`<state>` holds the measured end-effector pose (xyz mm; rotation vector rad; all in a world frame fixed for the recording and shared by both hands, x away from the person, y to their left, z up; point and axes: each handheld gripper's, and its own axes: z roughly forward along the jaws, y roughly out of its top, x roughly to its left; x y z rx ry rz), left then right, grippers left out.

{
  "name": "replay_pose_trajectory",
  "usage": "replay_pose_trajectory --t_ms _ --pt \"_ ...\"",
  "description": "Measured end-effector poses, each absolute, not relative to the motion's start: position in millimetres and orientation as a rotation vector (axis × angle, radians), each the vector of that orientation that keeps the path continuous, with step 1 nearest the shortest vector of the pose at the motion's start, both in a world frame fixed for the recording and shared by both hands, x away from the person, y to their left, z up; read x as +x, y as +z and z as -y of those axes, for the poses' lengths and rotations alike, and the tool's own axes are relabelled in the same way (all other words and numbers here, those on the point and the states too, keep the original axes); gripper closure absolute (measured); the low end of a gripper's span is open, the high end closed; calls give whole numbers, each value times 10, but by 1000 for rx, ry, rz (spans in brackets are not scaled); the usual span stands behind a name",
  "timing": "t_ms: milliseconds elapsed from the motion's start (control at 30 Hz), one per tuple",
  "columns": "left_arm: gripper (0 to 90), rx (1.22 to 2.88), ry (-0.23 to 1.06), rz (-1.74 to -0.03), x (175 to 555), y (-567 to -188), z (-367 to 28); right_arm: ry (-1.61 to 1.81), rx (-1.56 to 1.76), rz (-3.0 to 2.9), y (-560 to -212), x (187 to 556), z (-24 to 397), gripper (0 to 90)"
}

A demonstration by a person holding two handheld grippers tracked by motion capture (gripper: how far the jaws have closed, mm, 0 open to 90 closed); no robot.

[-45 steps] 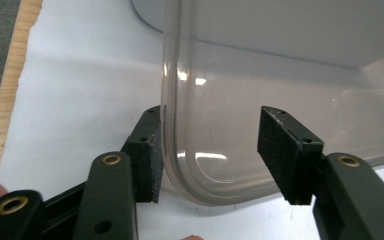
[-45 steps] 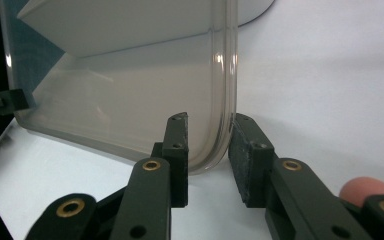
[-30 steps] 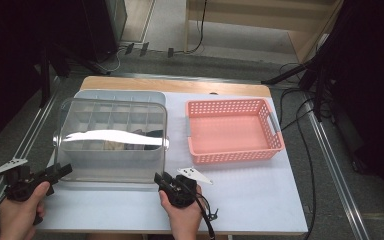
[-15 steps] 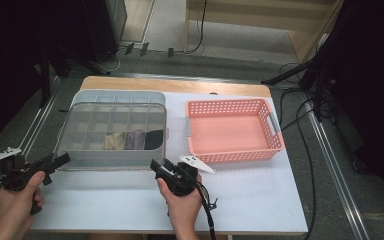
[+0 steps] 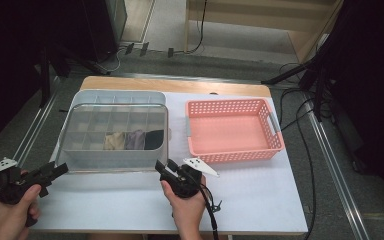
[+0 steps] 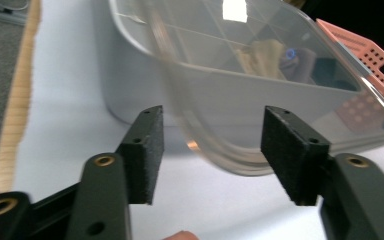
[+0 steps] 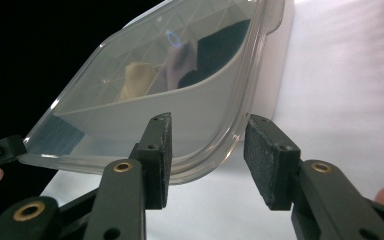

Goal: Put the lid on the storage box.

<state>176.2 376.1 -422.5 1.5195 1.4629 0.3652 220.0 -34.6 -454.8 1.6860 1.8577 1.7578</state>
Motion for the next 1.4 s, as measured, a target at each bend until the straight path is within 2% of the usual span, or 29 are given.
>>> replay_pose_trajectory --t_ms 500,800,933,1000,1100,1167,1233,1400 --pt "471 1450 397 -1524 1937 -4230 -3824 1748 1643 -1829 -4537 2393 187 563" --pt "437 1434 441 -1510 1908 -4221 -3862 1693 1586 -1826 -4439 2416 247 483" --pt "453 1426 506 -1508 1768 -4191 -3870 1678 1552 -1820 -4431 2302 362 586" --pt "489 1434 541 -1503 1698 -4168 -3854 1692 1539 -1814 -4447 2230 410 678" --pt "574 1470 599 -1484 1592 -4131 -3799 1686 1505 -1834 -4481 2134 429 757" --pt "635 1505 615 -1495 1554 -4149 -3755 1676 1487 -1867 -4508 2110 404 771" --pt "657 1528 595 -1497 1562 -4199 -3719 1670 1476 -1883 -4527 2112 374 766" --pt "656 1512 568 -1509 1647 -4258 -3701 1696 1466 -1867 -4516 2120 311 742"
